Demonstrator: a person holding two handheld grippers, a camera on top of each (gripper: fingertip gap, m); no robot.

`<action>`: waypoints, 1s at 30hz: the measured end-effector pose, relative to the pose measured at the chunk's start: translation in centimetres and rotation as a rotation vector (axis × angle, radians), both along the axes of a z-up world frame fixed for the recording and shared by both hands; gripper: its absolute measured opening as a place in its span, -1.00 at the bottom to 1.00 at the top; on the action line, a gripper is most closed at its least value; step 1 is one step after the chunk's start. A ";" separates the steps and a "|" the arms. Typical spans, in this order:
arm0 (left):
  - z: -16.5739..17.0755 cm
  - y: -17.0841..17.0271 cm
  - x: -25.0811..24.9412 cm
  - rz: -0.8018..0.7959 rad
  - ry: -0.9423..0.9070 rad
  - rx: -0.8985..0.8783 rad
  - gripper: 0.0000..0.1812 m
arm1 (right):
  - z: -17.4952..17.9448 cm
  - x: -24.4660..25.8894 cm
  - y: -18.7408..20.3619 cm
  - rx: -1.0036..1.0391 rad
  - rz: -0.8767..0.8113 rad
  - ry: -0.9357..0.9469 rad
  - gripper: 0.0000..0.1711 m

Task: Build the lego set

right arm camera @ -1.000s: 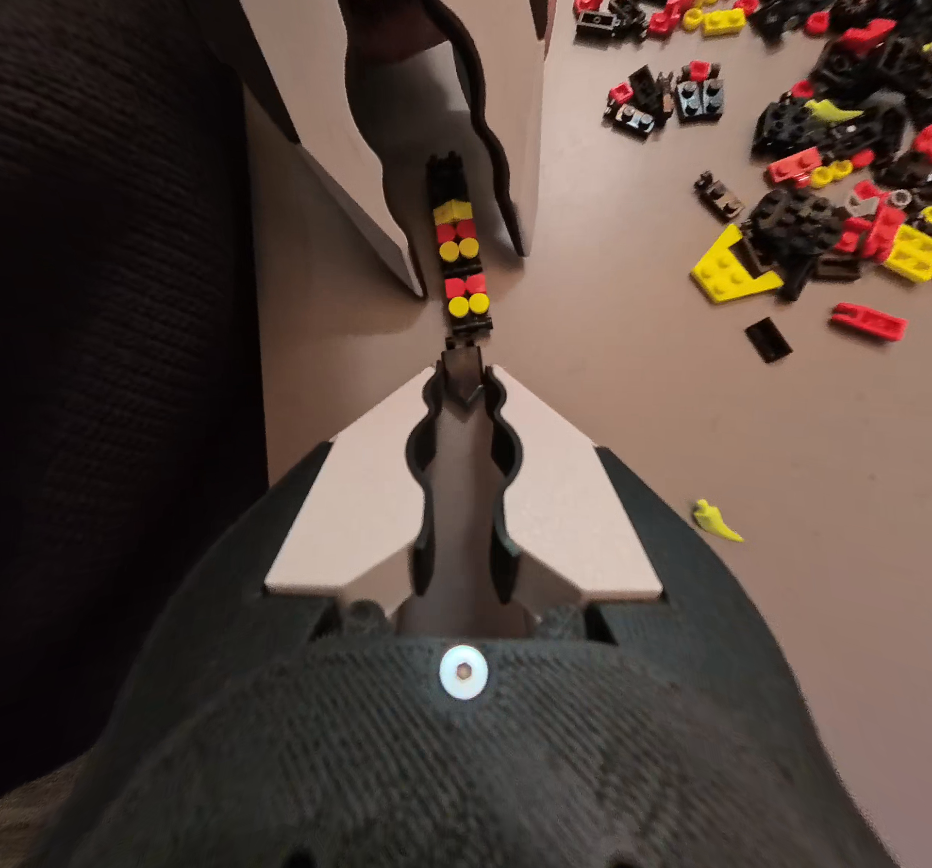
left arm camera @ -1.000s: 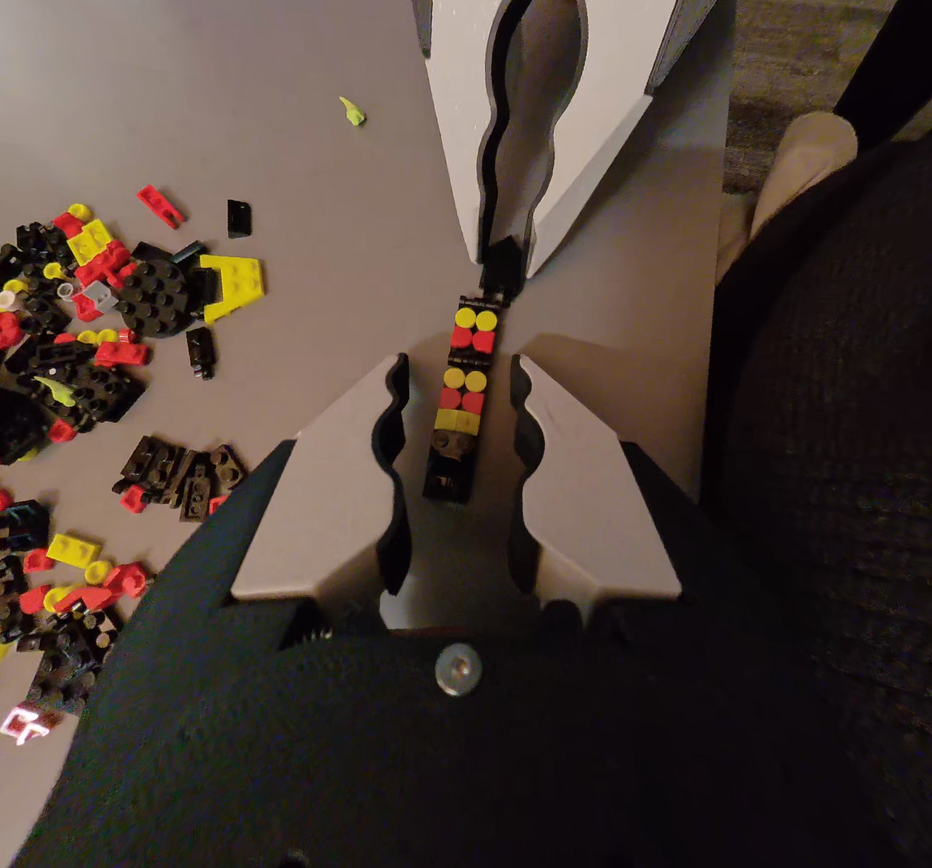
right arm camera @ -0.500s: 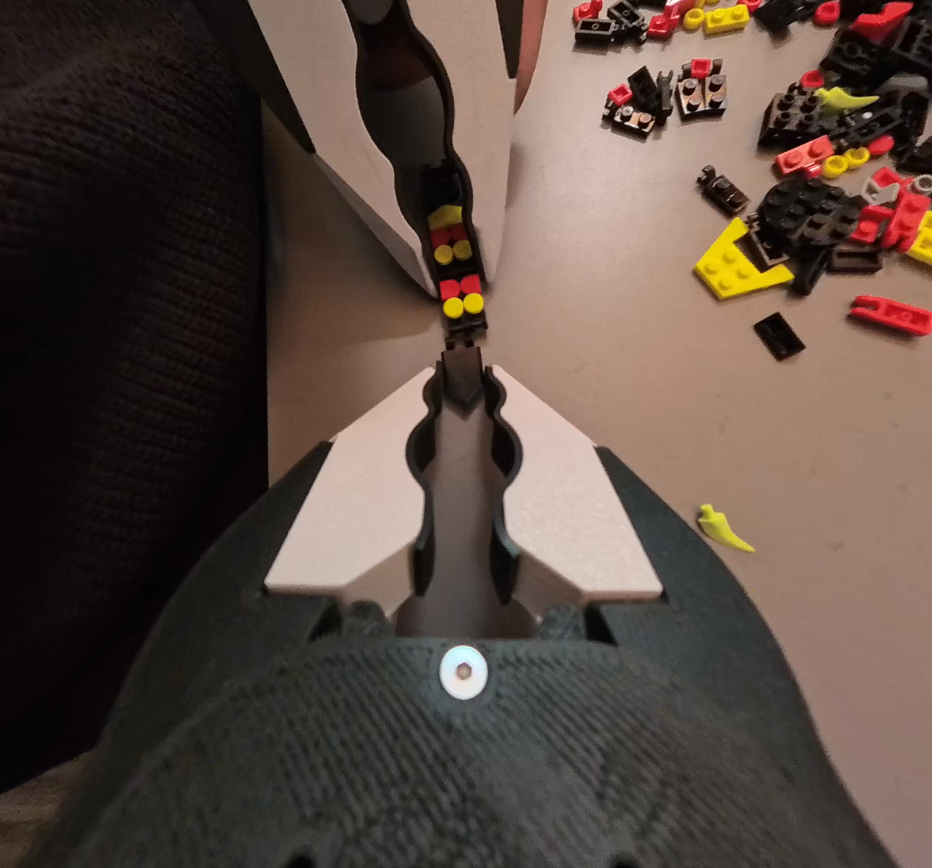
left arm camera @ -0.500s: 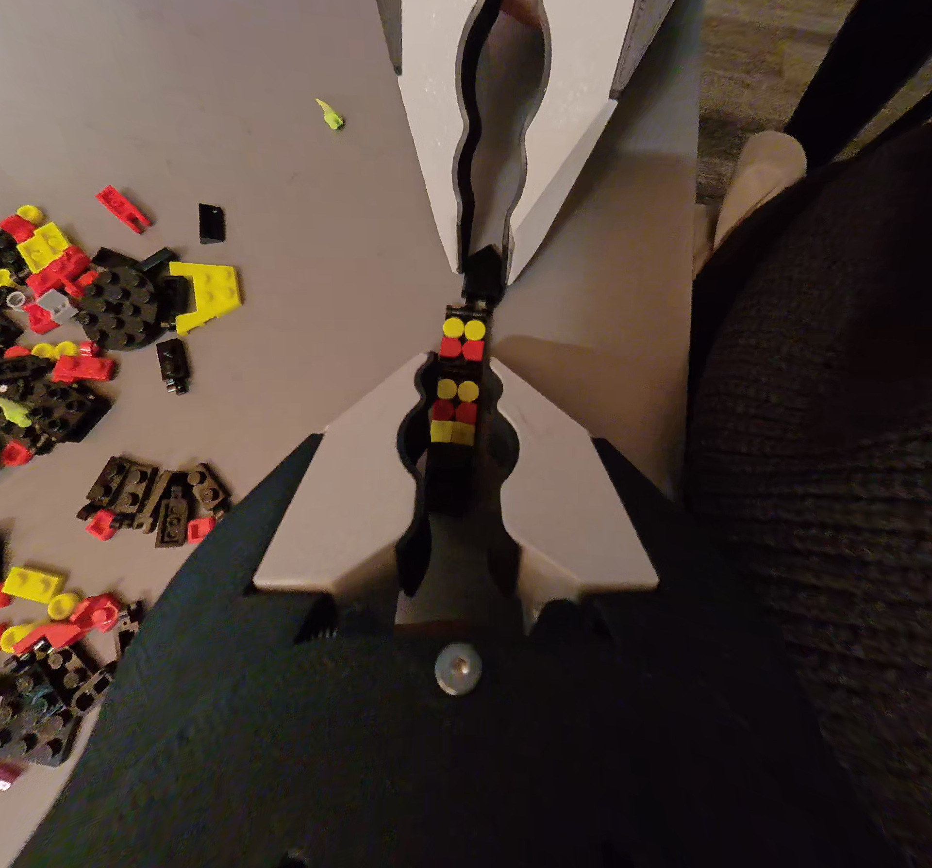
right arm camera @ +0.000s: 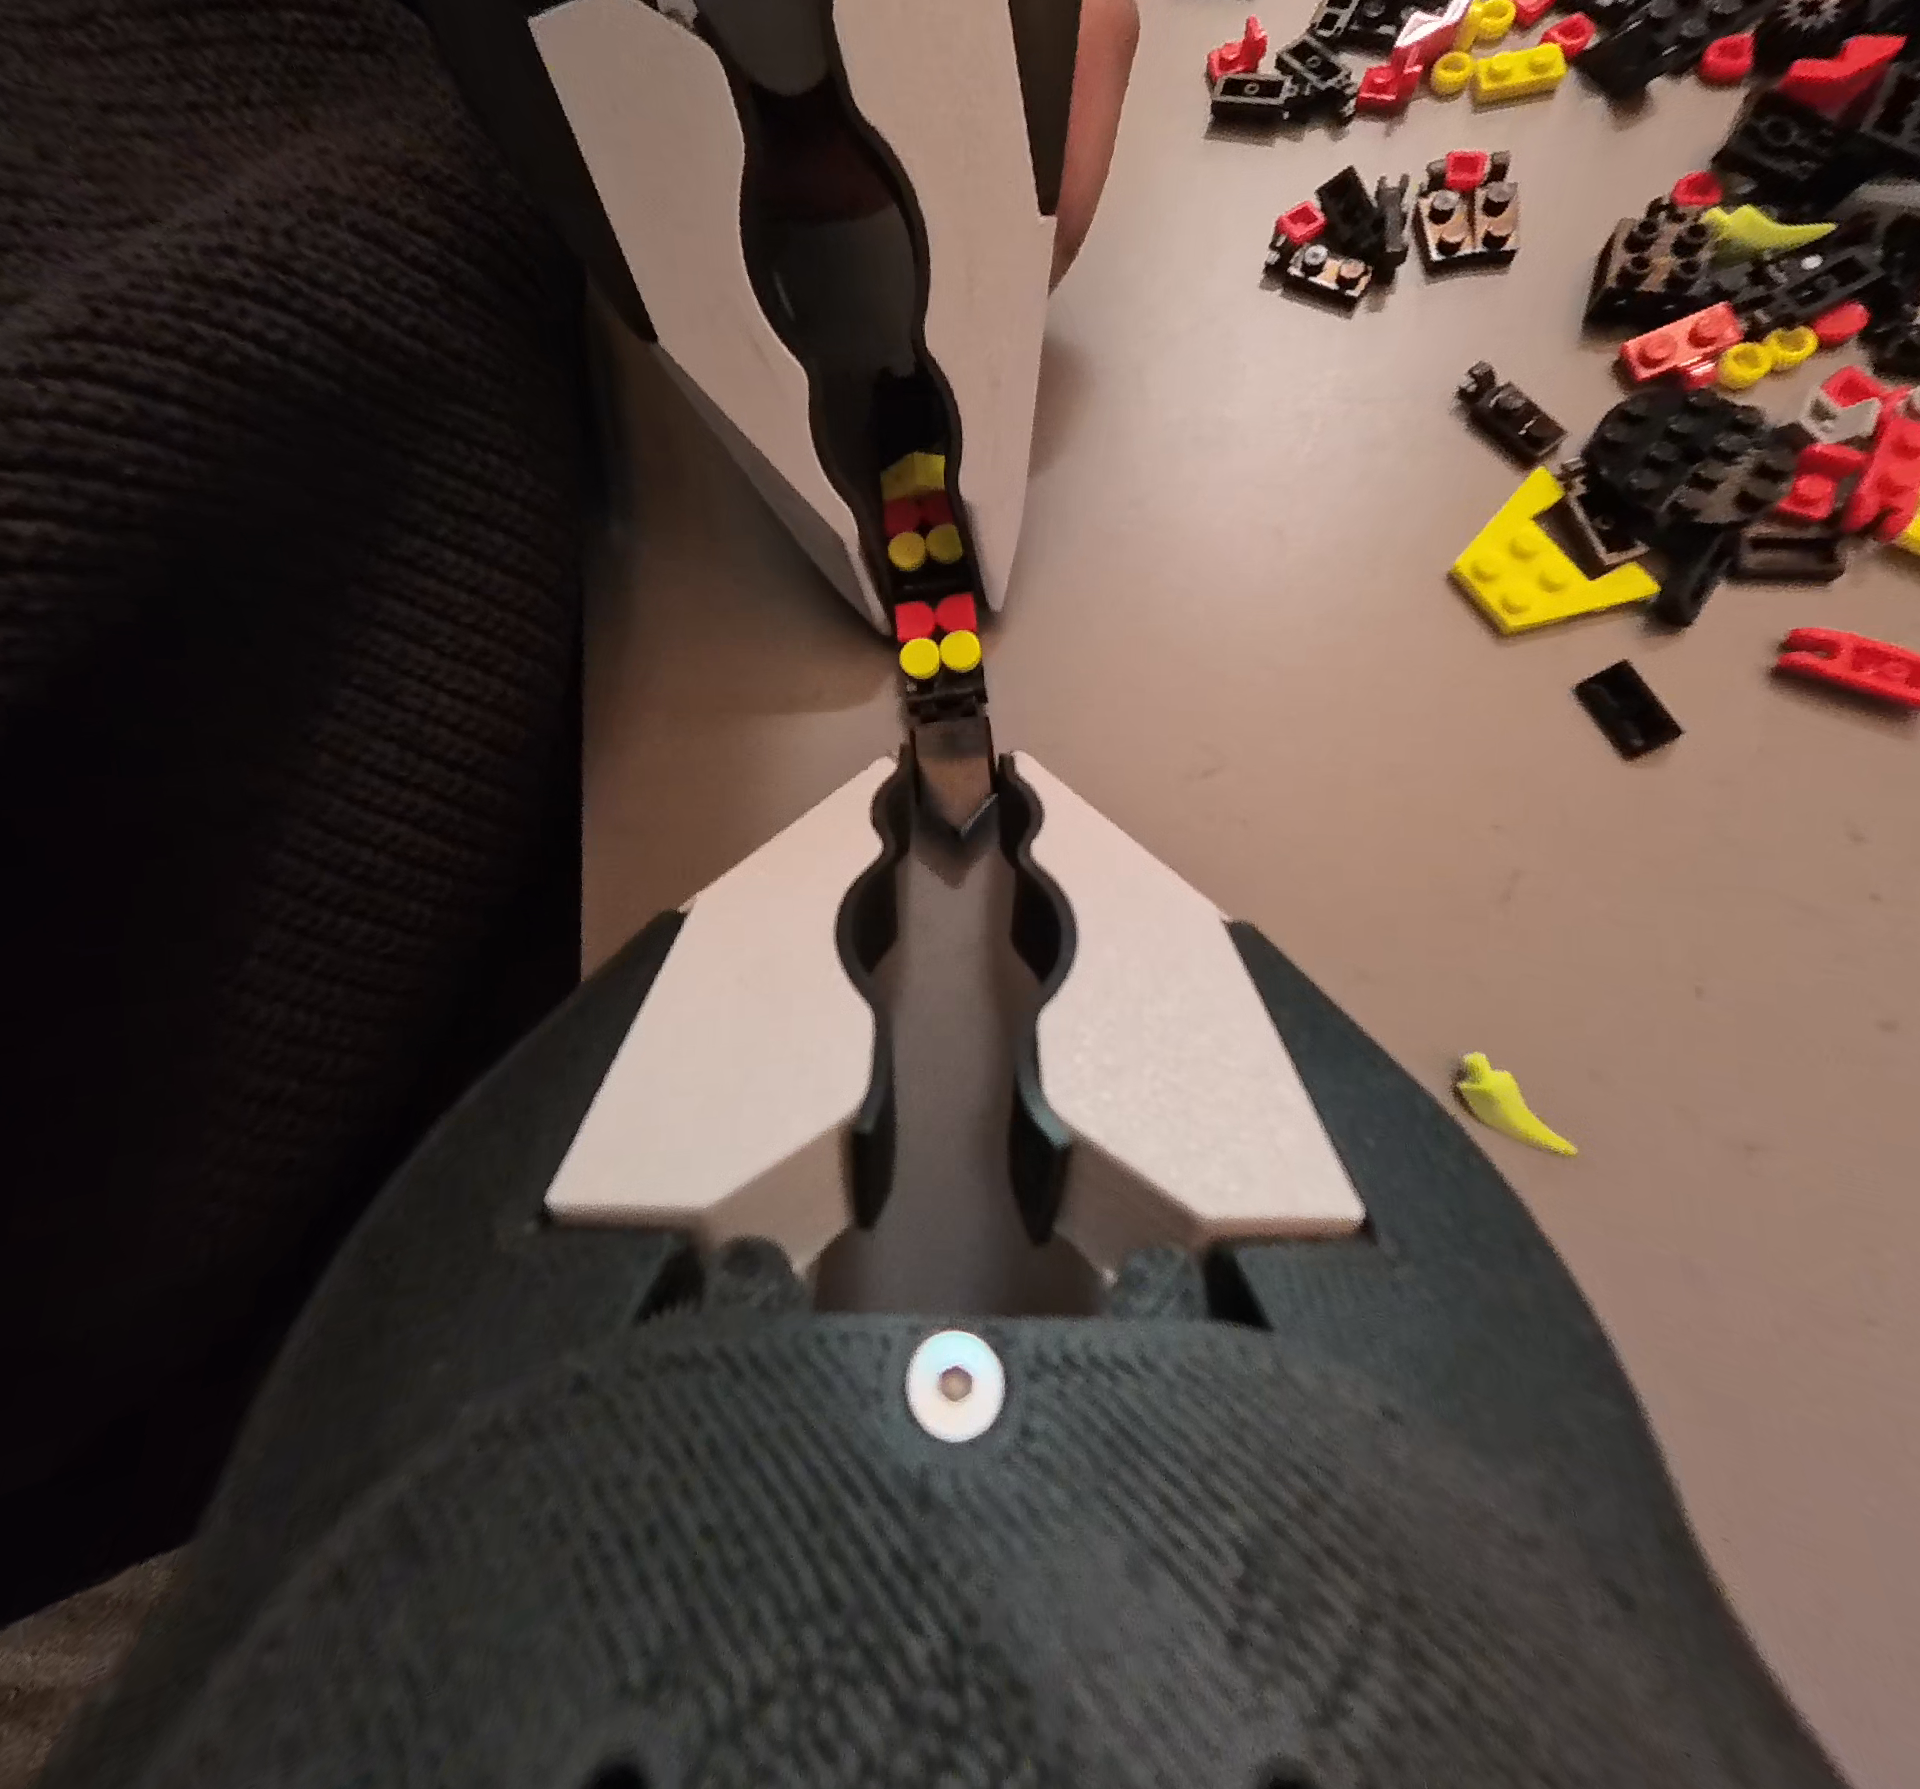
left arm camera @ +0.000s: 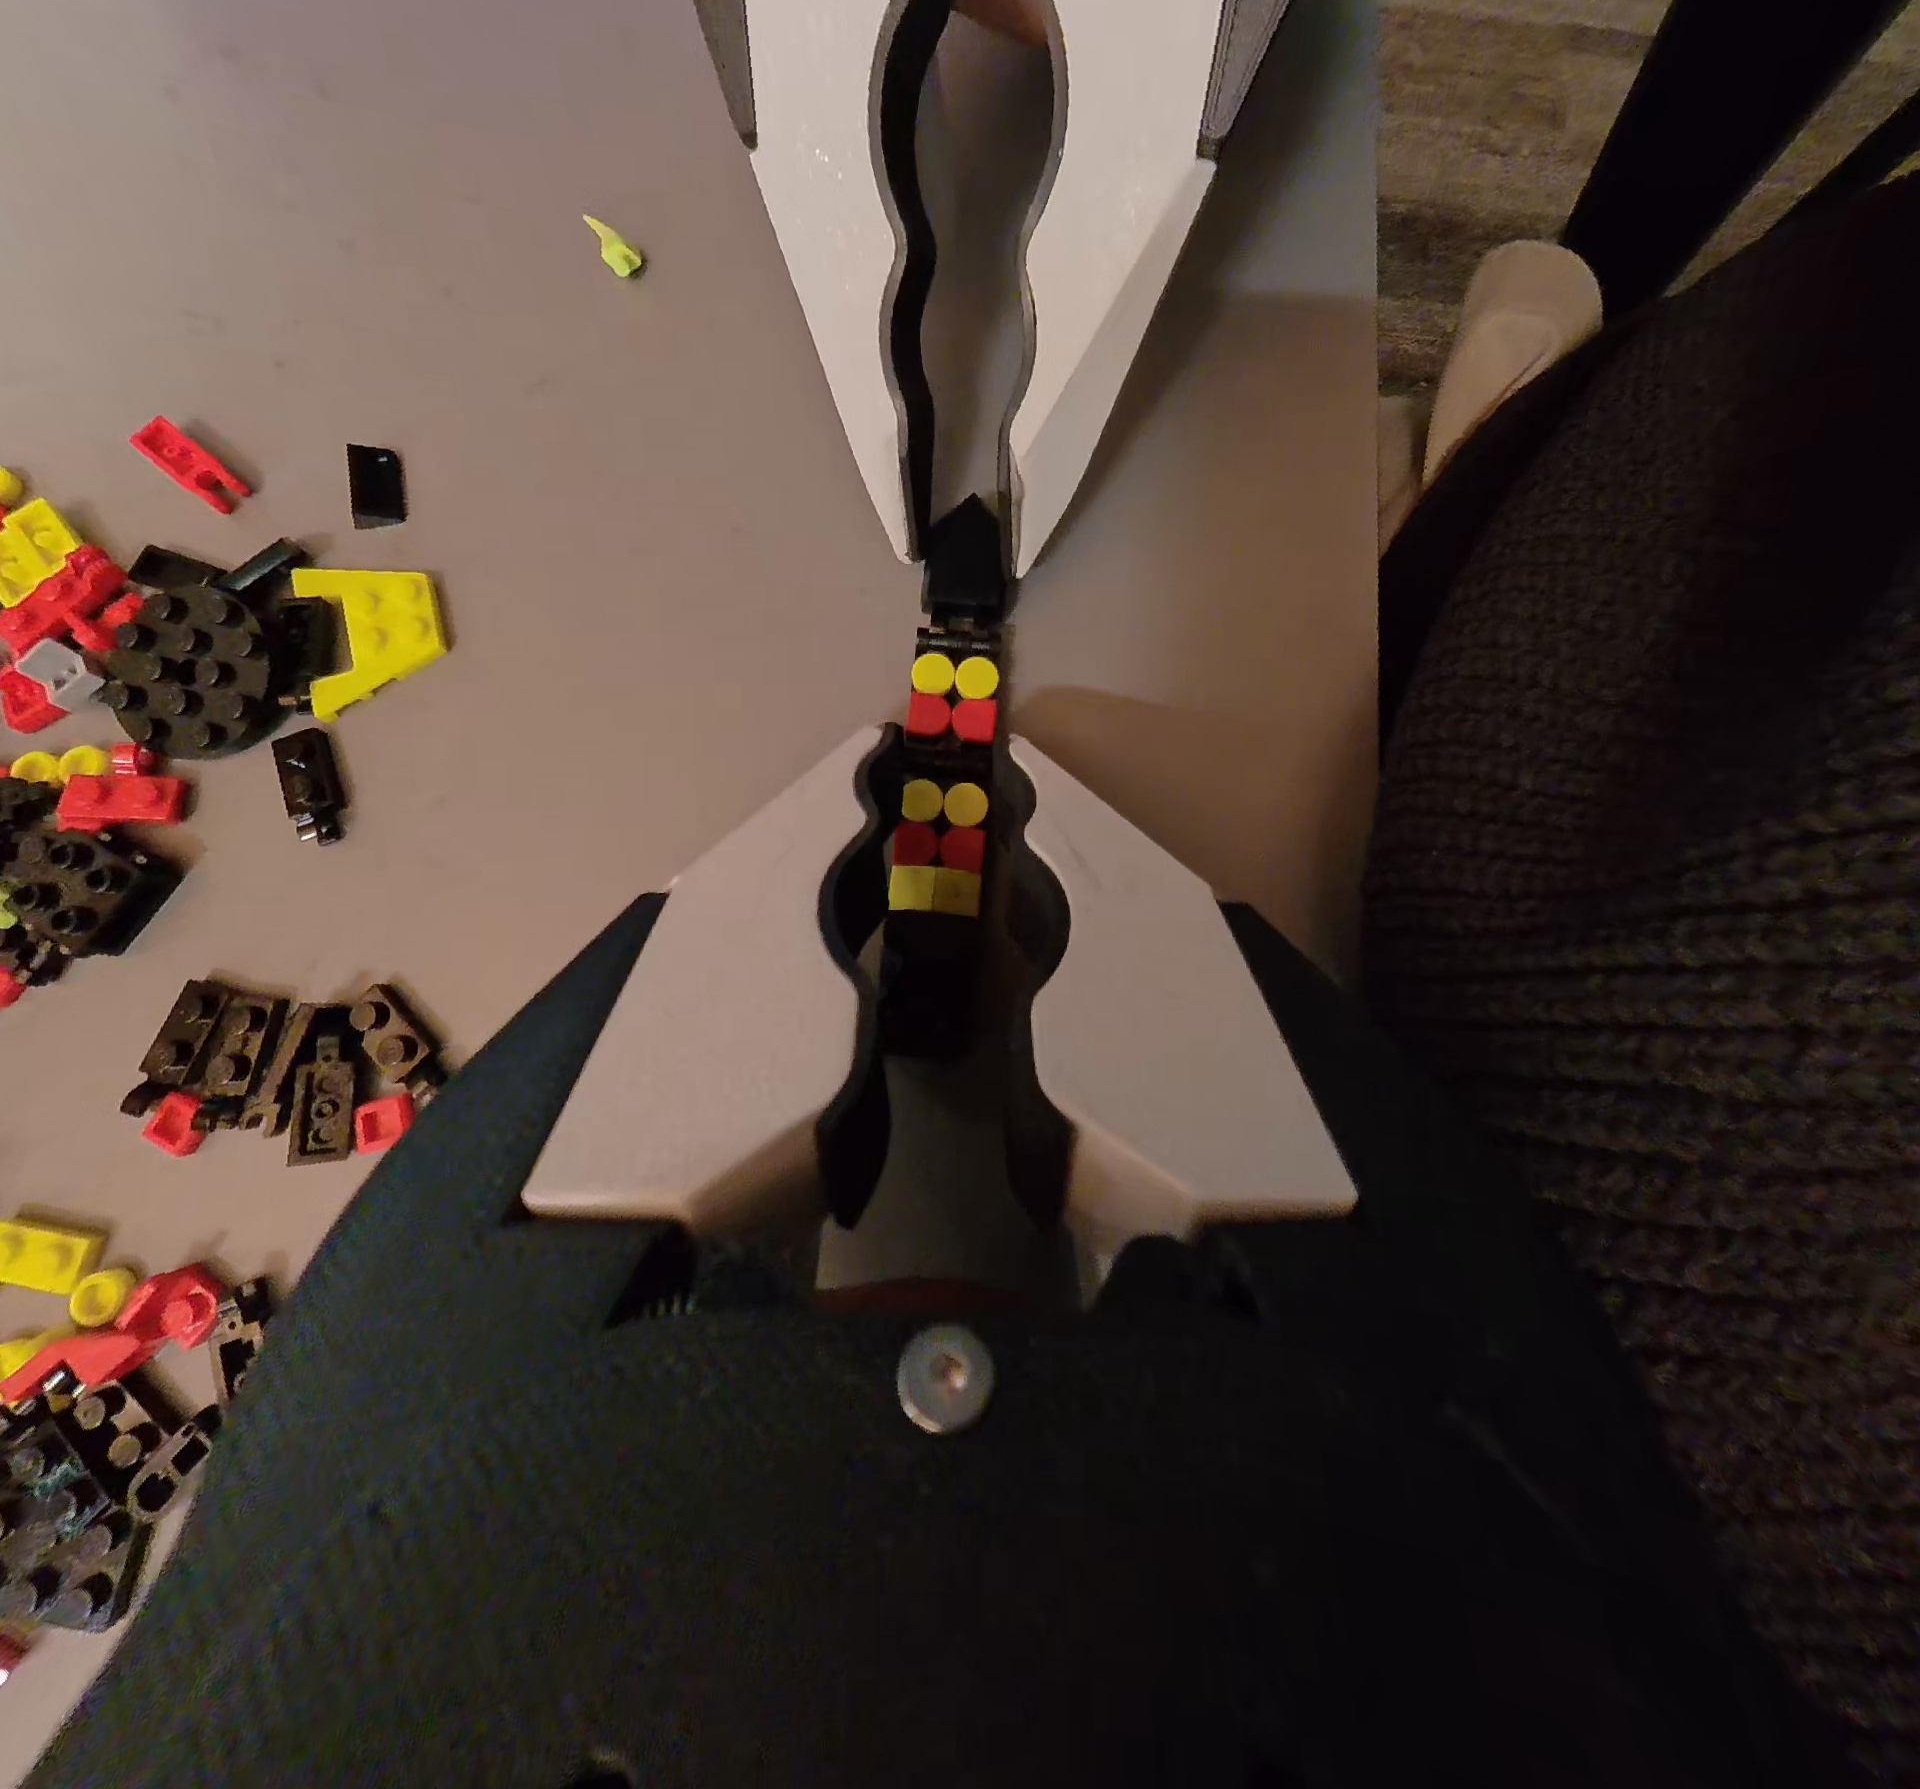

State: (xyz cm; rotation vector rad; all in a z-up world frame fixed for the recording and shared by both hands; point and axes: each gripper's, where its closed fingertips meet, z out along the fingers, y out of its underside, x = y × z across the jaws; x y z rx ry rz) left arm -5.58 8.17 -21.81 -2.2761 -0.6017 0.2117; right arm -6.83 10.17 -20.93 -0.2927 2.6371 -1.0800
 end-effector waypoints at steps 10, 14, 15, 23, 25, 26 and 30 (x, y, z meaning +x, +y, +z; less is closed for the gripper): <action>0.0 0.1 0.2 -0.013 -0.023 0.013 -0.83 | -0.3 0.3 0.1 0.001 0.021 0.007 -0.83; 0.0 0.1 0.2 -0.014 -0.030 0.018 -0.83 | -0.3 0.3 0.0 -0.003 0.025 0.010 -0.83; 0.0 0.1 0.2 -0.014 -0.034 0.020 -0.83 | -0.3 0.3 0.0 -0.002 0.026 0.009 -0.83; 0.0 0.1 0.2 -0.014 -0.050 0.028 -0.83 | -0.3 0.5 0.0 0.002 0.031 0.006 -0.84; 0.0 0.1 0.3 -0.014 -0.056 0.030 -0.83 | -0.3 0.5 0.0 0.004 0.034 0.005 -0.84; 0.0 0.1 0.4 -0.016 -0.058 0.029 -0.83 | -0.3 0.6 -0.1 0.005 0.036 0.003 -0.84; 0.0 0.1 0.4 -0.014 -0.063 0.018 -0.83 | -0.3 0.6 -0.1 0.010 0.037 0.000 -0.84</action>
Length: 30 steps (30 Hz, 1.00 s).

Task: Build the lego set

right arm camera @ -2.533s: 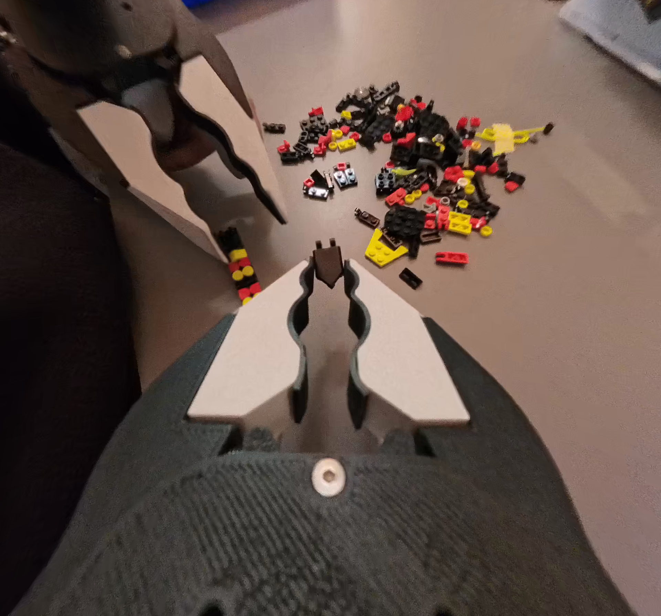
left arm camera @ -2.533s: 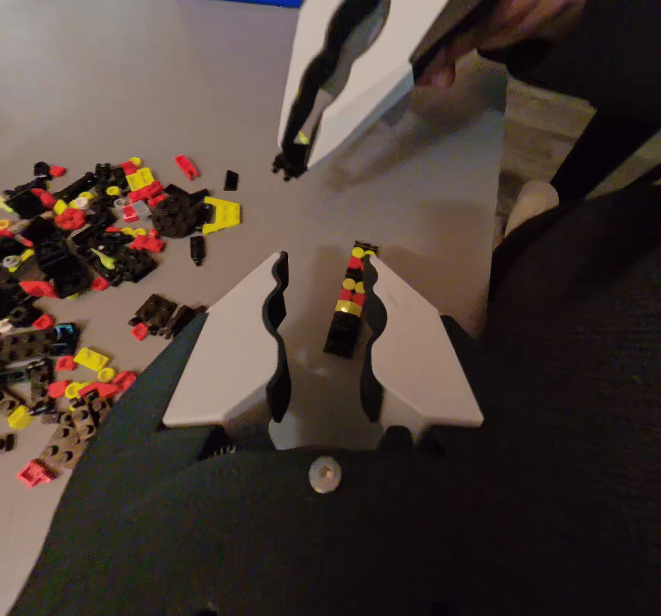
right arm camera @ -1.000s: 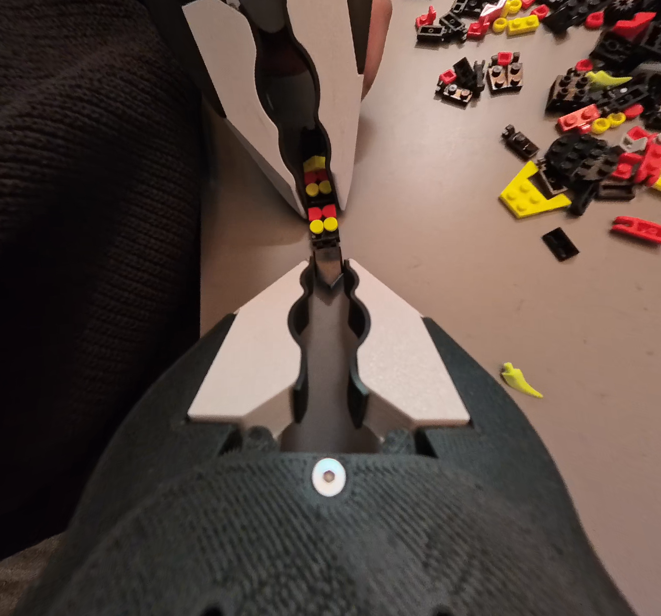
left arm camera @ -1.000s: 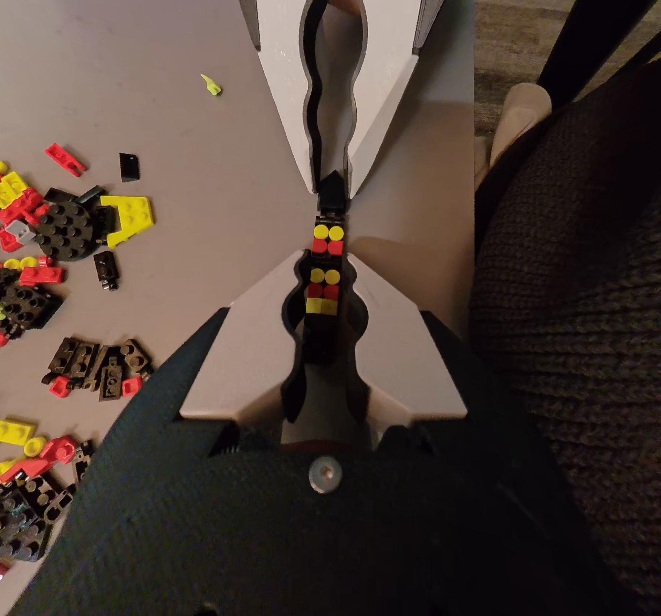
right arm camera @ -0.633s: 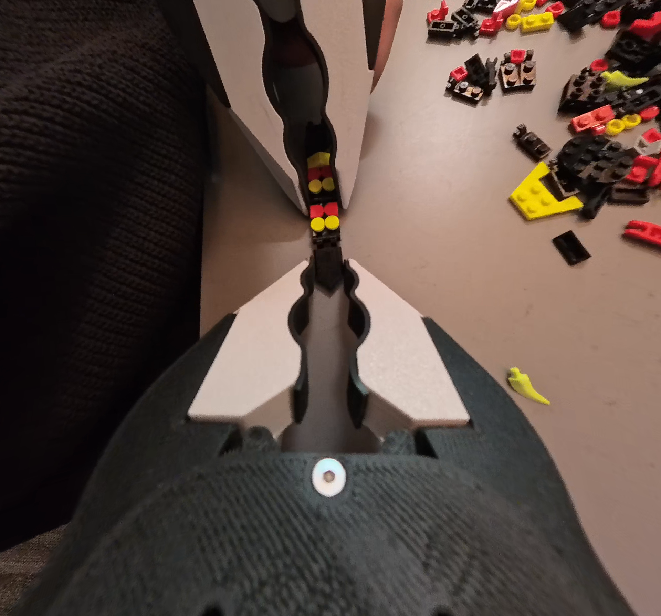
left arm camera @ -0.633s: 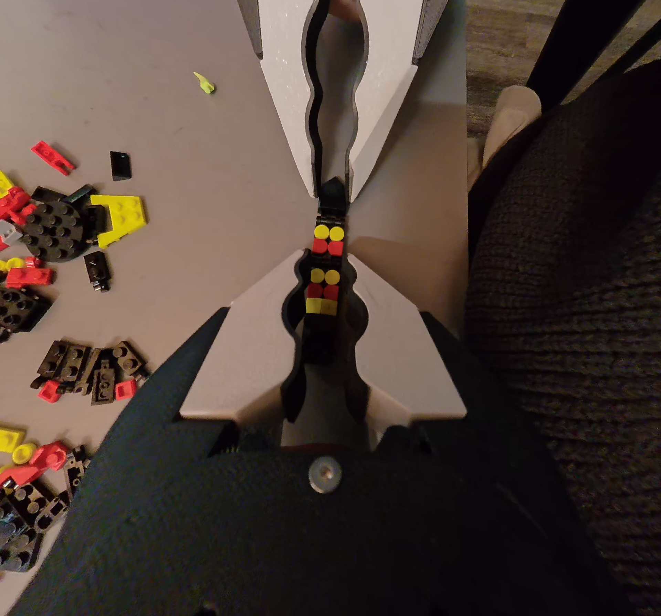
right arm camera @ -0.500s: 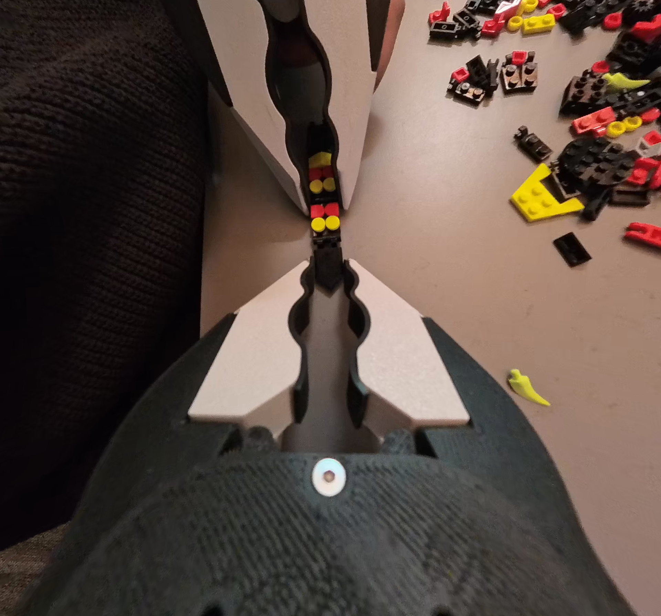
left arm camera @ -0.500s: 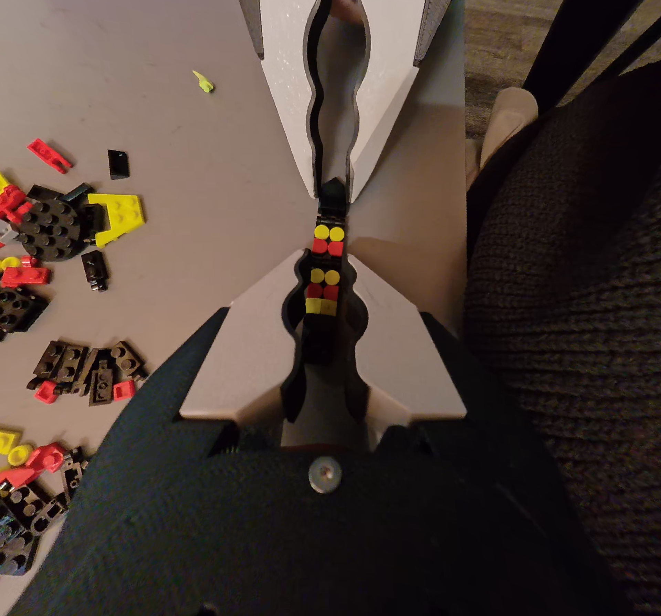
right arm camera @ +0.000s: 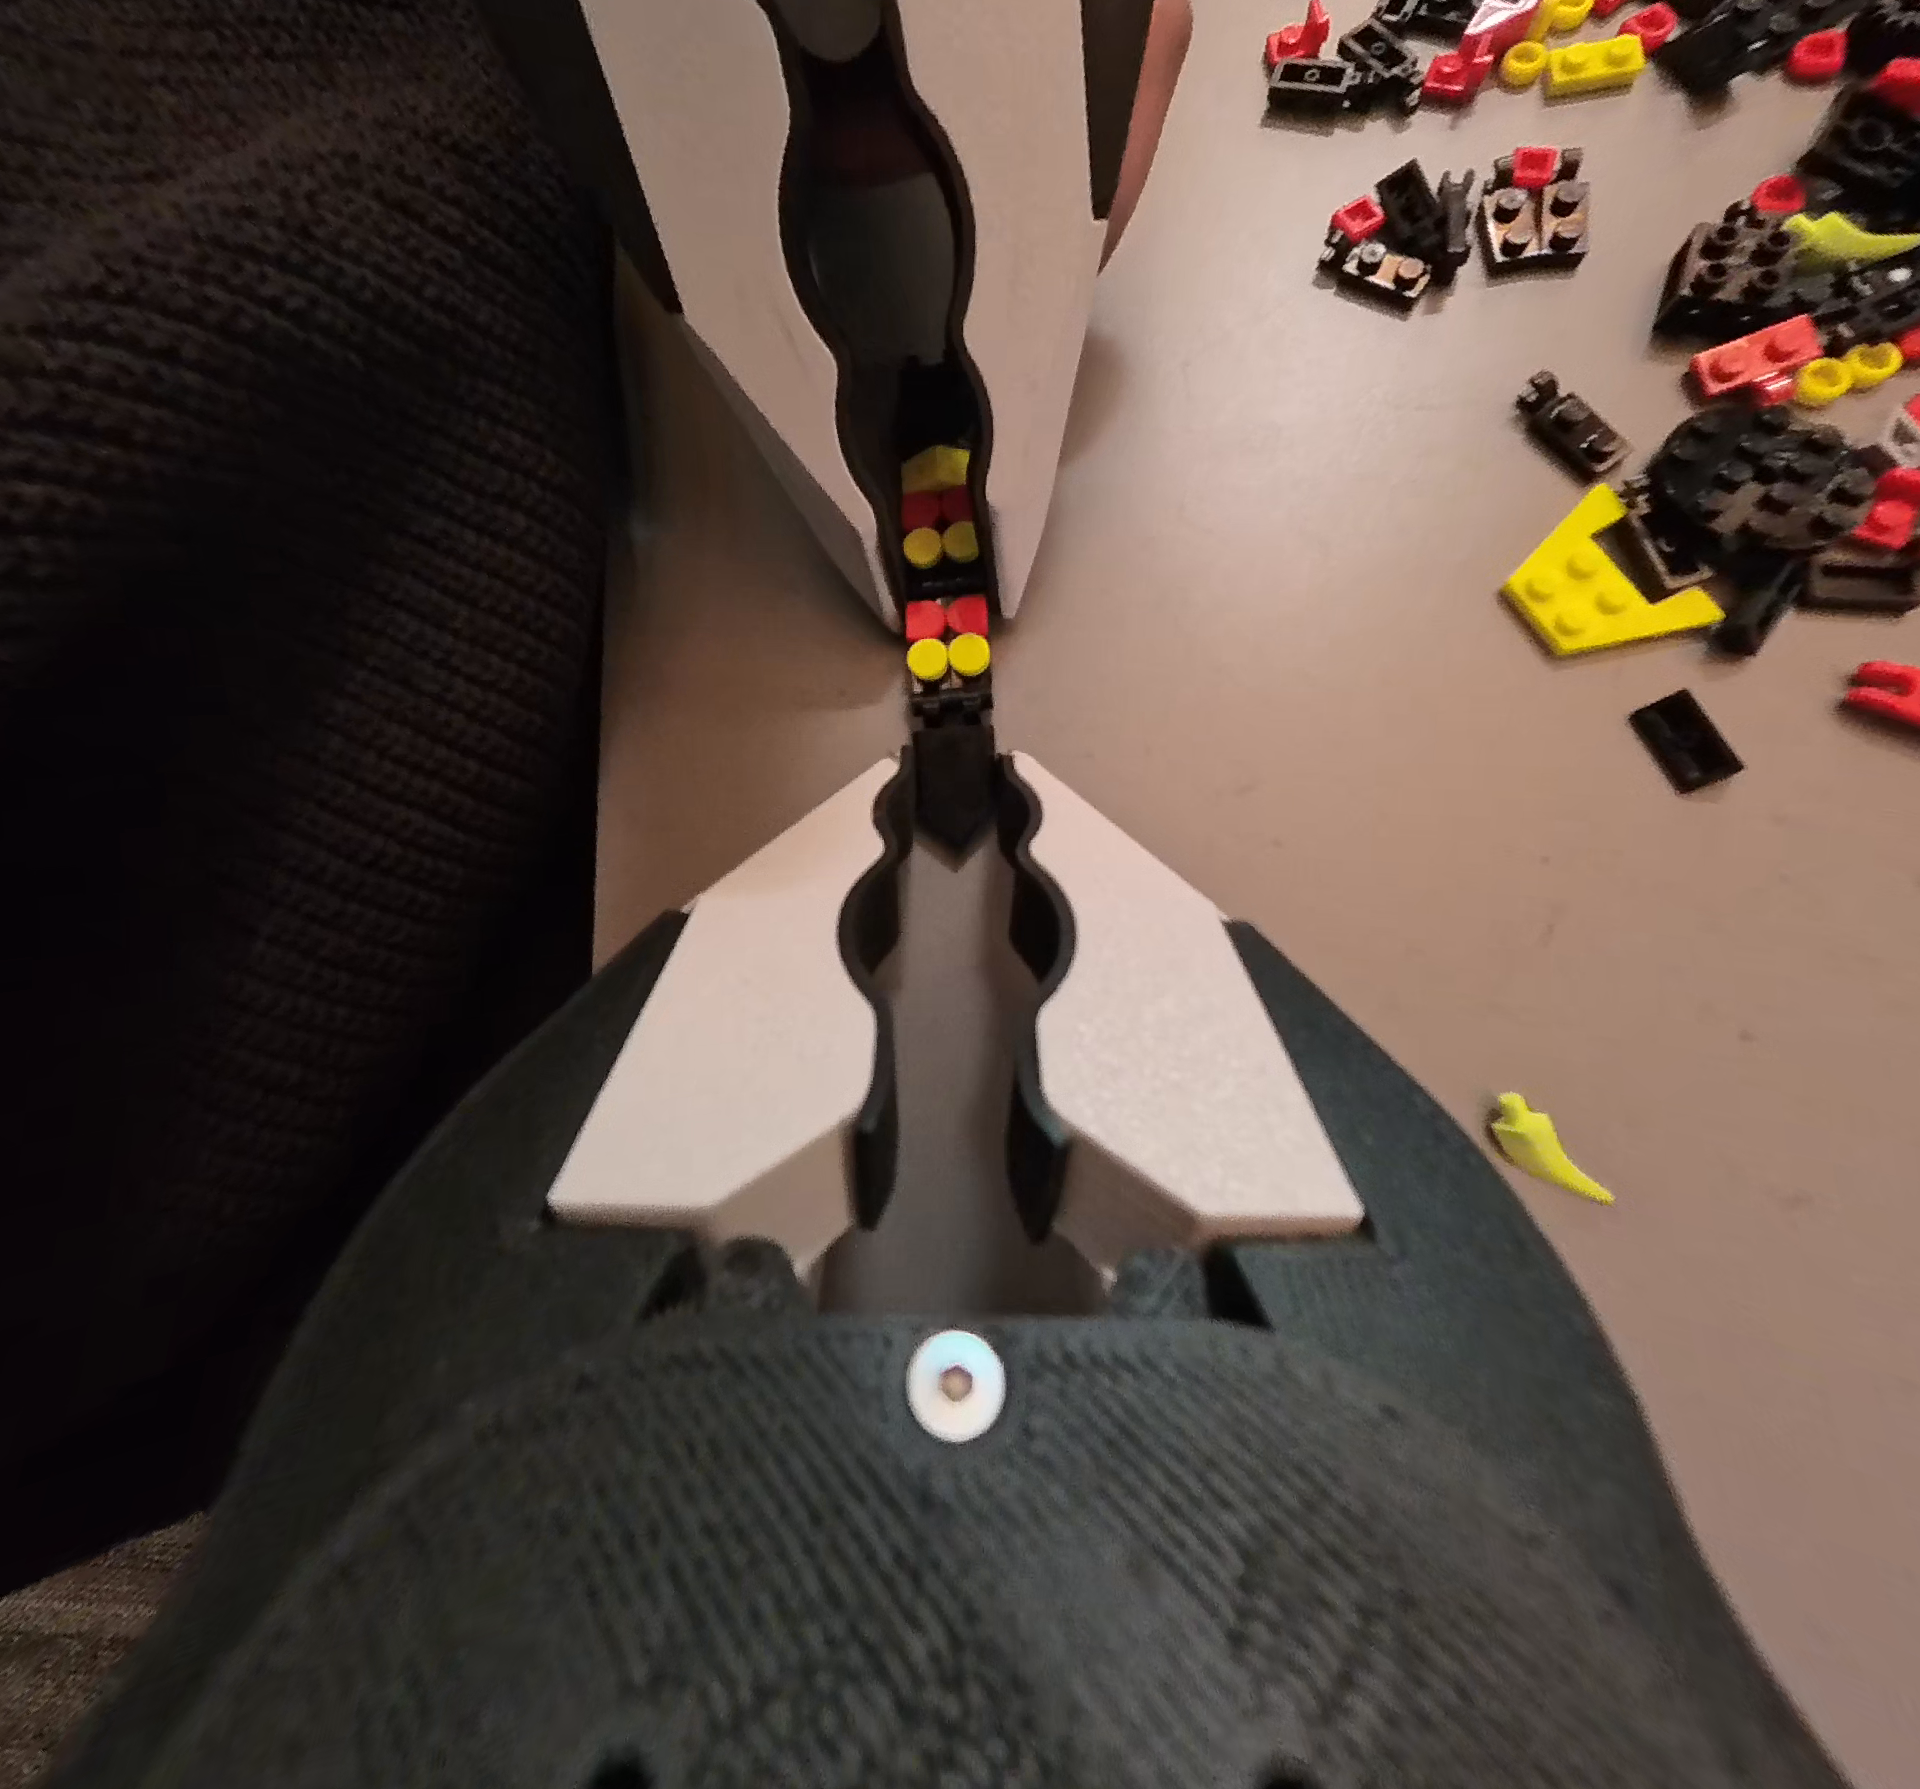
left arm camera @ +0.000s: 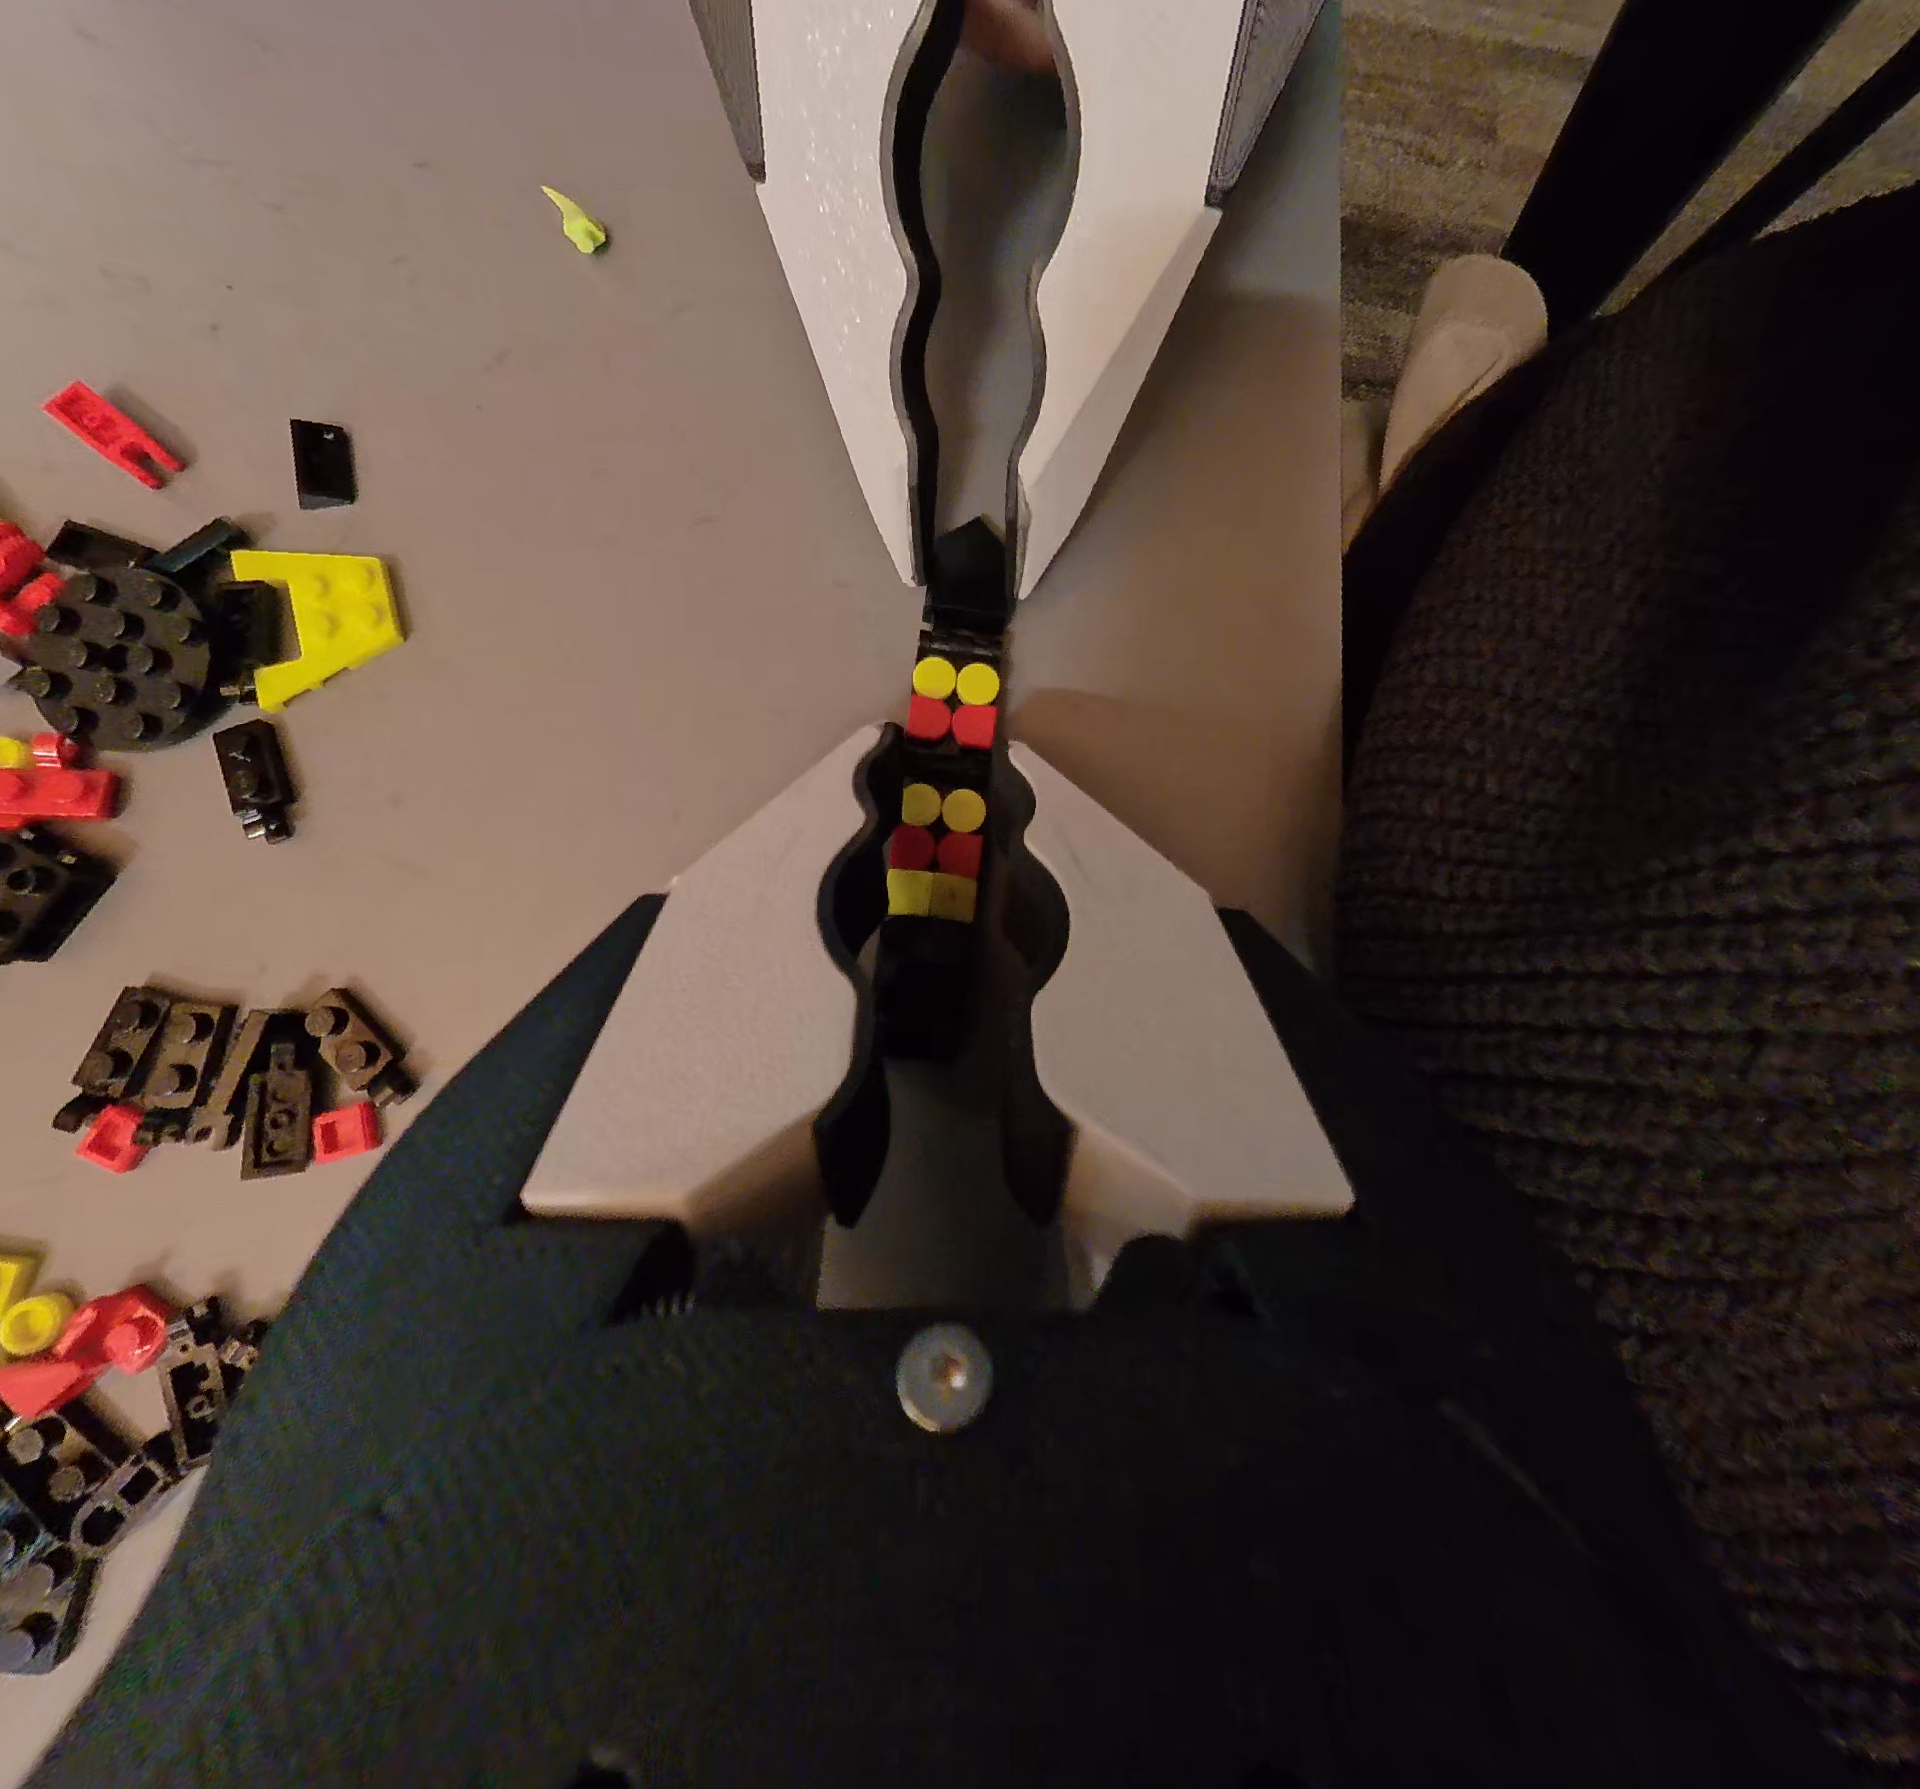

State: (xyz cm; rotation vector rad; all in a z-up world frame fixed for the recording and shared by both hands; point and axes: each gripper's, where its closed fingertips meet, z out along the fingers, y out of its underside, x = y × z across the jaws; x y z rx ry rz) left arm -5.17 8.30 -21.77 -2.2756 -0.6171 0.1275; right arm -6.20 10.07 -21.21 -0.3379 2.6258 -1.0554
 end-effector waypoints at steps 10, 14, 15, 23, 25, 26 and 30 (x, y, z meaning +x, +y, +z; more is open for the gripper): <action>0.0 0.1 0.0 -0.015 -0.005 -0.001 -0.84 | 0.0 0.1 -0.1 0.000 0.029 0.024 -0.84; 0.1 0.1 0.1 -0.020 -0.011 -0.006 -0.85 | 0.0 0.1 0.0 0.006 0.052 0.020 -0.84; 0.1 0.1 0.1 -0.020 -0.010 -0.009 -0.85 | 0.0 0.1 0.0 0.007 0.056 0.020 -0.84; 0.1 0.2 0.1 -0.036 -0.015 -0.014 -0.85 | 0.0 0.2 -0.1 0.014 0.100 0.044 -0.84; 0.1 0.2 0.1 -0.047 -0.019 -0.015 -0.85 | 0.0 0.2 -0.1 0.016 0.115 0.046 -0.84; 0.1 0.2 0.1 -0.053 -0.023 -0.015 -0.85 | 0.0 0.2 -0.1 0.018 0.121 0.046 -0.84; 0.1 0.3 0.1 -0.064 -0.042 -0.008 -0.85 | 0.0 0.2 -0.1 0.024 0.132 0.039 -0.84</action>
